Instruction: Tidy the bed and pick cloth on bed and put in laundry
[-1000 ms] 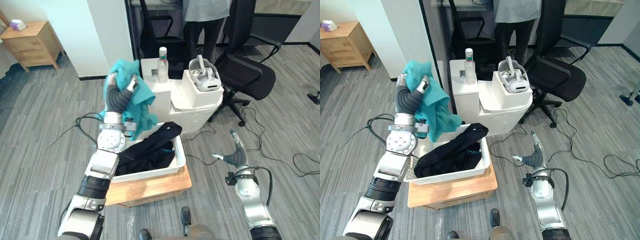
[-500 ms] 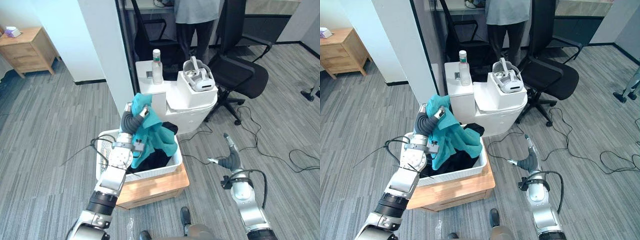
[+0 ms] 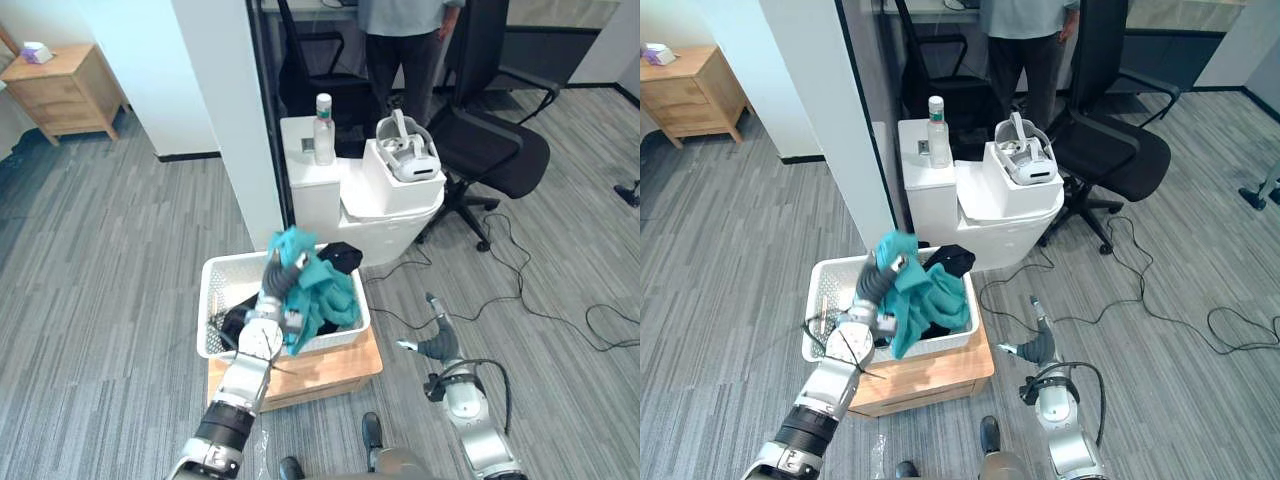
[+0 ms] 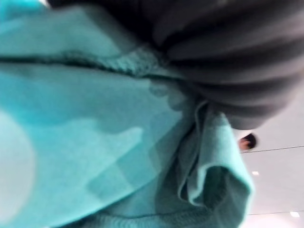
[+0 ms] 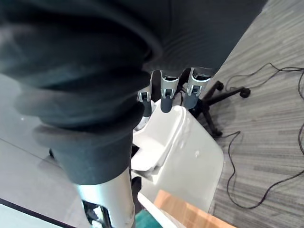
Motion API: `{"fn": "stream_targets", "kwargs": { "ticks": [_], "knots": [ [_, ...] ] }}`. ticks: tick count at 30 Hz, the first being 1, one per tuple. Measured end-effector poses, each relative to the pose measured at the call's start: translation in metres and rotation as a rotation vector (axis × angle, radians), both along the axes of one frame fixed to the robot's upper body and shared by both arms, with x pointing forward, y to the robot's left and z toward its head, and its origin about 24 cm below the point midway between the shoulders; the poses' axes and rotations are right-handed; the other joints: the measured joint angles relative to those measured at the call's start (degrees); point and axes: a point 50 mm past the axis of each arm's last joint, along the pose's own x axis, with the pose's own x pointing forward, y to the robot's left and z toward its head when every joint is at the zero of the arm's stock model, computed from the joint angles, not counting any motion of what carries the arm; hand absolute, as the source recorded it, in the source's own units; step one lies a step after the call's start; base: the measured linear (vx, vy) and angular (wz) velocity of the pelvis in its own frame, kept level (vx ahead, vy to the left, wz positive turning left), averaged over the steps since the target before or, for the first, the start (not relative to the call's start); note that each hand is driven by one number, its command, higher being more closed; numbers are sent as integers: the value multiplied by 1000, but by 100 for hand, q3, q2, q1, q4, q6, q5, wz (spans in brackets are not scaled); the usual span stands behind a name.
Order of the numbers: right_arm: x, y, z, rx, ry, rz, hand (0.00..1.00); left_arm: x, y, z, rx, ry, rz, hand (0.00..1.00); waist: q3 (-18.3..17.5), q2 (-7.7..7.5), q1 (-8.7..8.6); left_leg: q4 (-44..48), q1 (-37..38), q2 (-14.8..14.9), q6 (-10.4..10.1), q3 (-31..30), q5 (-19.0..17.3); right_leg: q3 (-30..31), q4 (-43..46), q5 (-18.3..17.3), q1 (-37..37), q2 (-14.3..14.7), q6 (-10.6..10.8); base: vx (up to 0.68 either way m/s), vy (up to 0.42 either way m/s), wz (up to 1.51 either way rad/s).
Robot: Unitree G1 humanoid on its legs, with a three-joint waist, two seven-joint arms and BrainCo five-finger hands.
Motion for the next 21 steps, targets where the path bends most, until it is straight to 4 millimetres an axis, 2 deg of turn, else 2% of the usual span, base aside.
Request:
{"fn": "stream_targets", "kwargs": {
  "ticks": [3, 6, 7, 11, 14, 17, 21],
  "knots": [
    [-4, 0, -3, 8, 15, -6, 0, -1, 18, -11, 4, 60, 106, 100, 56, -3, -17, 1, -86, 1, 0, 96, 0, 98, 0, 34, -135, 16, 6, -5, -20, -16],
    [-10, 0, -8, 18, 36, -14, 0, 7, 35, -12, 18, 75, 202, 100, 144, -4, -27, 30, -264, -1, 0, 134, 1, 154, 1, 81, -324, 17, 5, -9, -16, -7],
    [-9, 1, -7, 28, 34, -13, 0, 13, 42, -8, 29, 65, 246, 0, 222, -16, -28, 42, -326, -2, 0, 168, 1, 190, 1, 107, -396, 22, -1, -11, -18, -13],
    [-8, 4, -6, 49, 29, -6, 0, 37, 70, 17, 92, -4, 354, 0, 388, -41, -38, 92, -488, 14, 1, 299, 2, 311, 2, 148, -603, 53, -21, 3, -16, -14],
    [-7, 4, -5, 54, 20, -12, 0, 45, 84, 34, 165, -63, 389, 0, 412, -48, -86, 139, -449, 36, -51, 408, -38, 422, 3, 151, -604, 85, -19, 33, -8, -20],
    [-3, 5, -1, 56, -11, 0, 0, 45, 89, 38, 232, -77, 387, 0, 413, -48, -166, 168, -381, 49, -56, 433, -71, 452, 3, 152, -534, 96, -18, 27, -11, -9],
    [-1, 7, 1, 59, -27, 15, 0, 33, 94, 23, 274, -31, 385, 0, 511, -33, -135, 358, -106, 98, -80, 517, -227, 504, 2, 151, -220, 116, -18, -5, -15, -14]
  ]
}}
